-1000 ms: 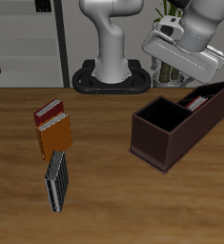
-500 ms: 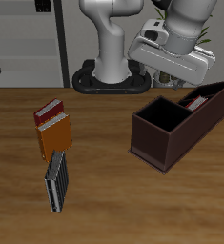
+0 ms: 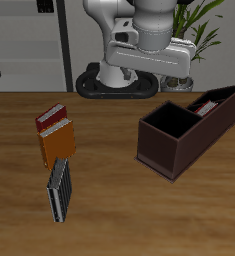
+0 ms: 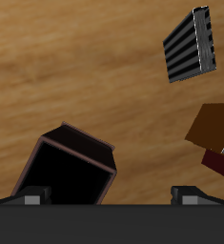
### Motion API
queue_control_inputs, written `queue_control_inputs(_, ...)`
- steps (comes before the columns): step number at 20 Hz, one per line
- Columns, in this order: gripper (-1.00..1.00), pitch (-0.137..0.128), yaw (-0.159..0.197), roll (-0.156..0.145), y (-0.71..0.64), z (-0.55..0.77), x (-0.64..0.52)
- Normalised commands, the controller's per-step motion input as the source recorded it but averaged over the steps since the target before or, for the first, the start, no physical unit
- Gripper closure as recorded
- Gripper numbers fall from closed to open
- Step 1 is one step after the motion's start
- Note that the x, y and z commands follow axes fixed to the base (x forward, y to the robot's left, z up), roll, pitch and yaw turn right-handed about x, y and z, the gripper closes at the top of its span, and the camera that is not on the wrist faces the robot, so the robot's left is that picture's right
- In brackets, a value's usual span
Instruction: Place the left red book into the left desk caddy's back compartment and place the striped book into the left desk caddy's left compartment and place the right red book into the left desk caddy's front compartment
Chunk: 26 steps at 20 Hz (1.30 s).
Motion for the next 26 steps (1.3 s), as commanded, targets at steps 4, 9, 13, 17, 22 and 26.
queue_control_inputs(4, -1.00, -0.031, 0.115, -0.051, -0.64, 0.13, 0.14)
queue_control_inputs(9, -1.00, -0.025, 0.114, -0.106, -0.59, 0.14, 0.21)
queue_control_inputs(13, -1.00, -0.006, 0.074, -0.108, -0.43, 0.05, 0.32)
queue_control_inputs(17, -1.00, -0.006, 0.063, -0.058, -0.26, 0.08, 0.25)
queue_control_inputs(22, -1.00, 0.038, 0.036, 0.004, -0.23, -0.03, 0.28)
queue_control_inputs(26, -1.00, -0.015, 0.040, 0.007, -0.19, -0.05, 0.23)
